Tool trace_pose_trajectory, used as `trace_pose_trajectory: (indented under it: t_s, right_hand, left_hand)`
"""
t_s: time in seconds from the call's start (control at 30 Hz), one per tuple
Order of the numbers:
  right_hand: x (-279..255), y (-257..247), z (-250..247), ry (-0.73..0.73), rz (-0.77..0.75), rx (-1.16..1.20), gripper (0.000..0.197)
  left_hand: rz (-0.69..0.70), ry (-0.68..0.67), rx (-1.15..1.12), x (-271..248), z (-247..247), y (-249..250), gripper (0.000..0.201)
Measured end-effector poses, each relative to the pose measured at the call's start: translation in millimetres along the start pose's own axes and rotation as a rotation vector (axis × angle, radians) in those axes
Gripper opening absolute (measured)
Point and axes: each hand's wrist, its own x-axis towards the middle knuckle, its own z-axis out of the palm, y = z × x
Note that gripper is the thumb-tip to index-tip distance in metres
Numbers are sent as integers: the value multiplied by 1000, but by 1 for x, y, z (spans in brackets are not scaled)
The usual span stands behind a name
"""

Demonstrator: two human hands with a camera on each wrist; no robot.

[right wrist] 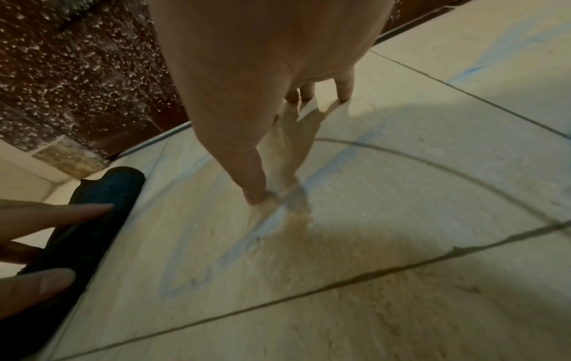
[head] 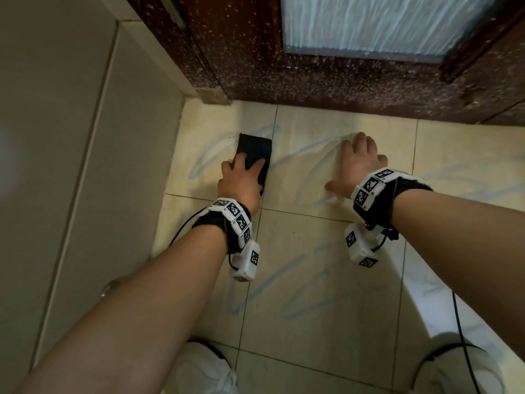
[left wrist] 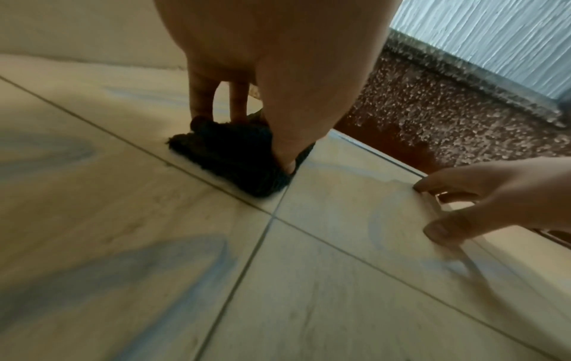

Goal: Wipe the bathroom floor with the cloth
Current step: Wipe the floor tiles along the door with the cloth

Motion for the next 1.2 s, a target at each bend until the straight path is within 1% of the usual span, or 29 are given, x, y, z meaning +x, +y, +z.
trace_pose_trajectory:
  t_s: [0.13,0.3,0.4,0.57,0.67,0.77,0.87,1.07,1.13,1.2]
  right_hand:
    - [0,0,1,11,-2,7,106]
    - [-2,5,2,5,-16,31,109]
    - [-2,4,2,8,-14,37,110]
    - [-2,1,1,-5,3,32,109]
    - [0,2,1,-3,2,35,107]
    - [1,2,1,-2,3,25,106]
    - [1,2,2,2,12,9,105]
    - [1,-2,6,31,21,-20,104]
    - [0,-4,4,14,27,-32,106]
    - [-1,-4,2,3,26,-35,109]
  left_hand:
    - [7,11,3,-1,3,-1,60]
    - [54,28,26,1,3,-11,59]
    - [52,32,50,4,2,-17,60]
    - [-17,65,45,10,-4,-43,61]
    - [-104,79,44,14,-11,-62,61]
    - [-173,54,-3,15,-15,-69,60]
    - [-185,15,-60,13,-11,-66,61]
    - [-192,2,-118,11,-11,-50,63]
    - [-158,6,-118,9,-7,-37,63]
    - [-84,9,-117,4,-1,-17,62]
